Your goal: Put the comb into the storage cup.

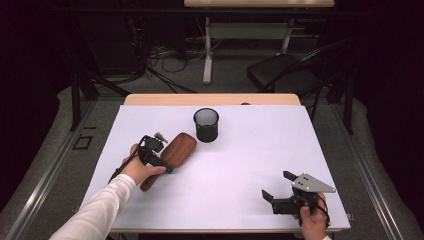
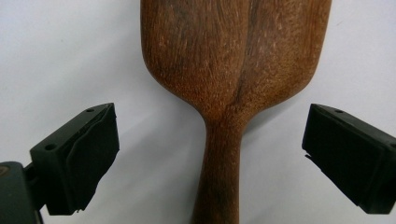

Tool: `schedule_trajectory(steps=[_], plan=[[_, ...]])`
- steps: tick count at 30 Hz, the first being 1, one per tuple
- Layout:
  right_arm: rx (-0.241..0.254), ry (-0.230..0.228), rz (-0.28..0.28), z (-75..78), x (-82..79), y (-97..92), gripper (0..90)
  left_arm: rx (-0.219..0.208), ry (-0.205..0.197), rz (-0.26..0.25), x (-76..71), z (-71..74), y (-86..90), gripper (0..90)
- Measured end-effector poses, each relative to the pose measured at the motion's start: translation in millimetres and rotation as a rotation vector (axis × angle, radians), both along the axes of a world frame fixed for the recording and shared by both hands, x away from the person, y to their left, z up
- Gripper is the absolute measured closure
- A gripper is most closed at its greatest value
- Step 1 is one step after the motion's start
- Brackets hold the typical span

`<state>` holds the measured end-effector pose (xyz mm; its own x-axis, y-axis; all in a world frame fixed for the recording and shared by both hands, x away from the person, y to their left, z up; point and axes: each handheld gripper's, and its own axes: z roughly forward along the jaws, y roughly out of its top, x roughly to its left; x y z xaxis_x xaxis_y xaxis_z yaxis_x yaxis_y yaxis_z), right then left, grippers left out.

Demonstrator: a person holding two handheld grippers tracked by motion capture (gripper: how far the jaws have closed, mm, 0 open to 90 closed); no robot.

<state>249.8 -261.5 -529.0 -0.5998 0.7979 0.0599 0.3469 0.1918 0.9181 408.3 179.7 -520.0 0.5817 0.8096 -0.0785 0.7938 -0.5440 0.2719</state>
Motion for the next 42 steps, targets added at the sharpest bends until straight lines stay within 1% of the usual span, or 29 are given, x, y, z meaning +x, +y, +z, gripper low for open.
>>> schedule_trajectory(steps=[4,8,11,12,14,16,19,21,22,23,24,25,27,29,30,31,33,37,41,42], plan=[[0.001,-0.003,0.000,-0.3,0.3,0.1,0.0,0.002,0.008,-0.004,1.0,-4.0,-1.1,6.0],[0.001,-0.003,0.001,-0.4,0.4,0.1,0.0,0.008,0.023,0.002,1.8,-8.2,-2.9,9.2],[0.000,-0.003,0.001,-0.4,0.3,0.1,0.0,0.004,0.026,0.006,2.1,-8.2,-2.9,14.1],[0.000,-0.003,0.000,-0.4,0.3,0.1,0.0,0.011,0.022,0.007,2.2,-7.9,-2.8,15.5],[-0.001,-0.003,0.002,-0.4,0.3,0.0,0.0,0.010,0.026,0.007,2.2,-8.0,-2.7,16.4],[0.000,-0.003,0.001,-0.5,0.5,0.0,0.0,0.018,0.014,-0.004,2.1,-7.3,-2.5,21.9],[-0.002,-0.003,0.001,-0.4,0.3,0.2,0.0,0.022,0.015,-0.010,1.9,-6.5,-2.0,27.6],[-0.003,-0.004,0.001,-0.4,0.3,0.2,0.0,0.022,0.021,-0.015,1.8,-6.7,-1.9,33.9],[-0.002,-0.003,0.002,-0.5,0.4,0.2,0.0,0.029,0.024,-0.022,1.9,-6.6,-1.6,33.9],[-0.003,-0.003,0.002,-0.6,0.5,0.1,0.0,0.035,0.019,-0.017,1.8,-6.7,-1.5,36.1],[-0.003,-0.003,0.002,-0.6,0.5,0.1,0.0,0.038,0.018,-0.016,1.7,-6.7,-1.3,36.1],[-0.003,-0.003,0.002,-0.5,0.5,0.1,0.0,0.040,0.017,-0.013,1.8,-6.7,-0.9,40.5],[-0.002,-0.003,0.002,-0.6,0.5,0.1,0.0,0.037,0.017,-0.017,1.7,-6.6,-0.8,44.0],[-0.003,-0.001,0.003,-0.6,0.5,0.1,0.0,0.041,0.013,-0.017,0.7,-7.0,-1.0,45.0],[-0.003,-0.001,0.003,-0.6,0.5,0.1,0.0,0.041,0.013,-0.017,0.7,-7.0,-1.0,47.5],[-0.003,-0.001,0.003,-0.6,0.5,0.1,0.0,0.036,0.018,-0.017,0.4,-7.1,-1.1,47.5],[-0.003,-0.001,0.003,-0.6,0.5,0.1,0.0,0.033,0.021,-0.012,-0.3,-7.5,-1.5,51.6],[-0.003,0.000,0.003,-0.7,0.6,0.1,0.0,0.032,0.021,-0.011,-0.4,-7.4,-1.8,52.1],[-0.004,0.001,0.004,-0.7,0.6,0.0,0.0,0.030,0.009,-0.015,-1.1,-8.0,-1.9,54.2],[-0.007,0.004,0.003,-0.6,0.5,-0.3,0.0,0.041,0.000,-0.027,-1.4,-7.9,-2.2,55.5]])
